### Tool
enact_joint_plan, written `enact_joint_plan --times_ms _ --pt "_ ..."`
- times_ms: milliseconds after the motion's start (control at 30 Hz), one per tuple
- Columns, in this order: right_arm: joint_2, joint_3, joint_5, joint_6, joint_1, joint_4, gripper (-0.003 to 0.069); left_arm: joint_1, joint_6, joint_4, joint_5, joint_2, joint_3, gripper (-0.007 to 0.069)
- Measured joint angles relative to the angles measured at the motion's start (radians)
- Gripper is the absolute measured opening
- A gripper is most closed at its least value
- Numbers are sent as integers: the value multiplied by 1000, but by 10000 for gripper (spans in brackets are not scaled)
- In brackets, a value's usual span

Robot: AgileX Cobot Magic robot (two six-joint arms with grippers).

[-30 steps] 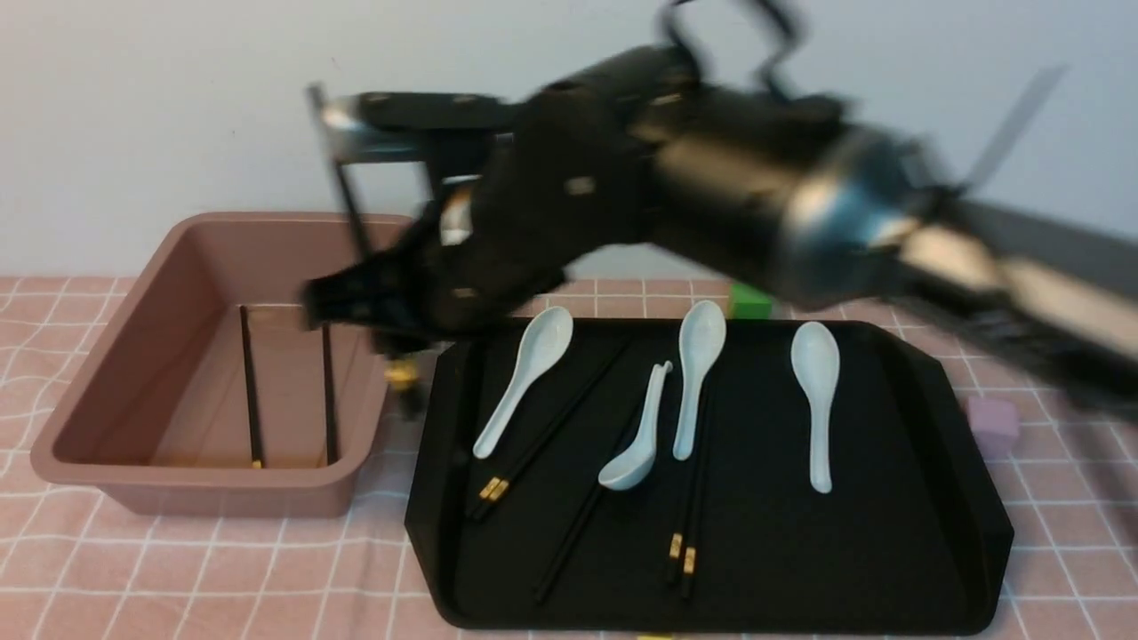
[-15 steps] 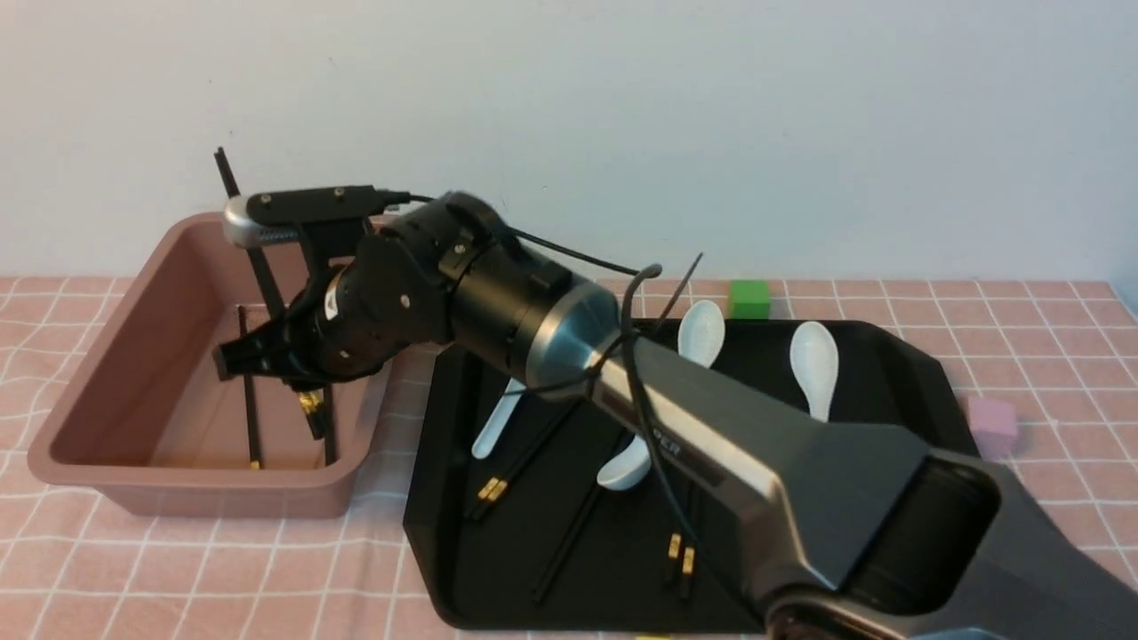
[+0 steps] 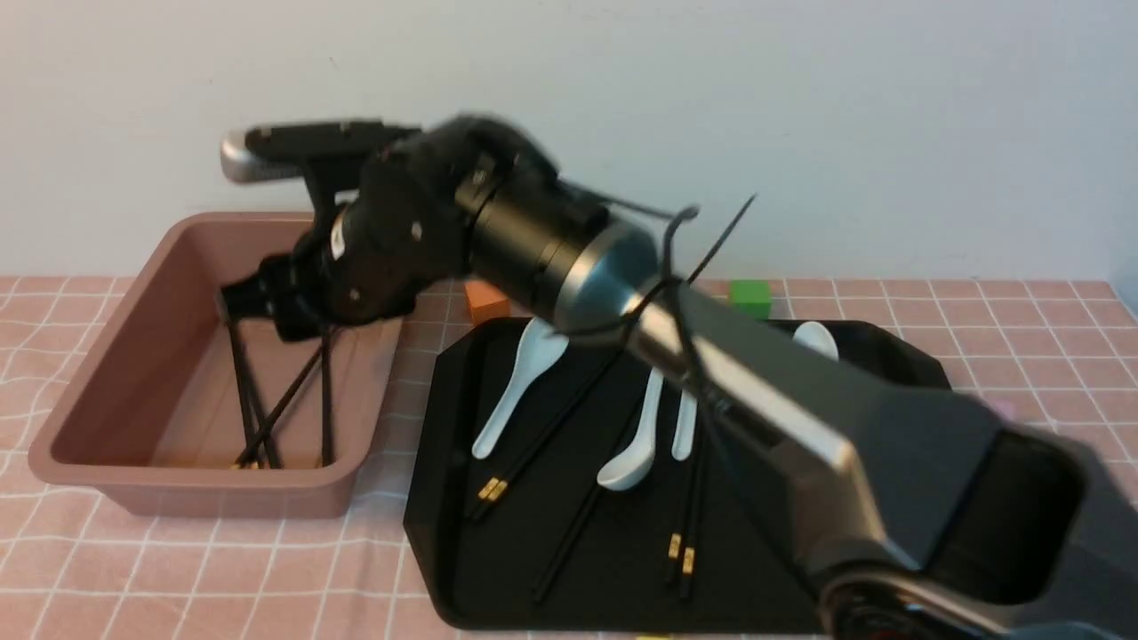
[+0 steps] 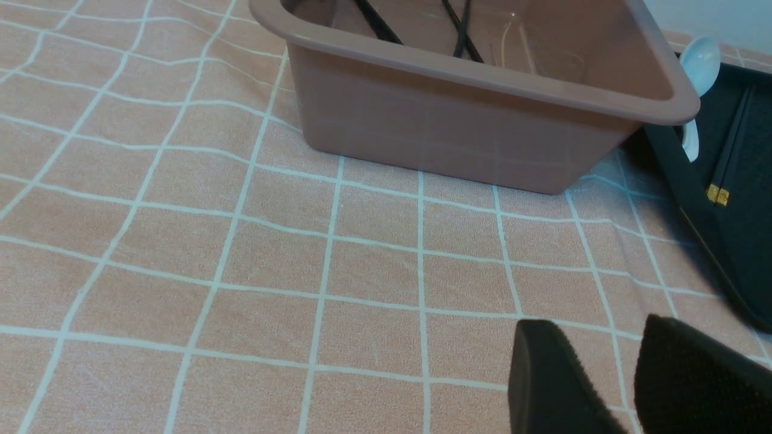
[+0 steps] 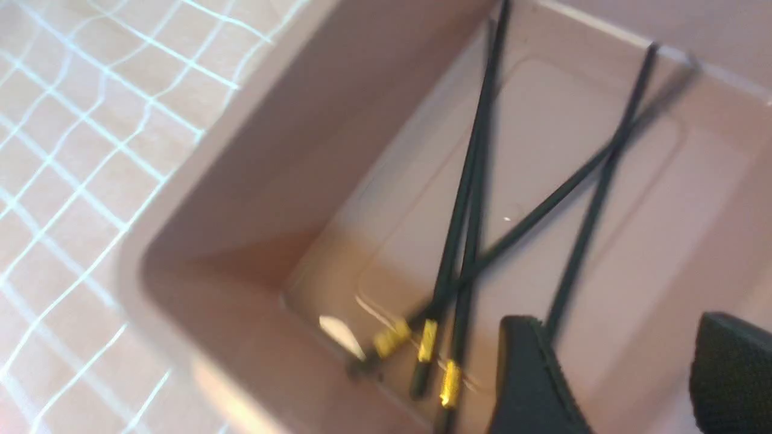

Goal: On pink tablecloth take chopsticks from black tray and put them in box.

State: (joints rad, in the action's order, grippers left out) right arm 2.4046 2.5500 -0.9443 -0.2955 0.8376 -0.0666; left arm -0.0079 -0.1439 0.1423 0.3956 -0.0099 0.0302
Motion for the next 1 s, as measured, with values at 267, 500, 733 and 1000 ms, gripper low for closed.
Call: enact_joint_plan --times_ms 267,500,733,1000 --pt "-259 9 -290 187 0 -1 247 0 0 0 0 0 0 239" --pt "-555 -187 -320 254 0 0 -9 0 0 0 0 0 0 239" --pt "-889 -592 -324 225 0 29 -16 0 0 0 0 0 0 239" --pt "-1122 -827 -324 232 0 74 -14 0 0 0 0 0 0 239"
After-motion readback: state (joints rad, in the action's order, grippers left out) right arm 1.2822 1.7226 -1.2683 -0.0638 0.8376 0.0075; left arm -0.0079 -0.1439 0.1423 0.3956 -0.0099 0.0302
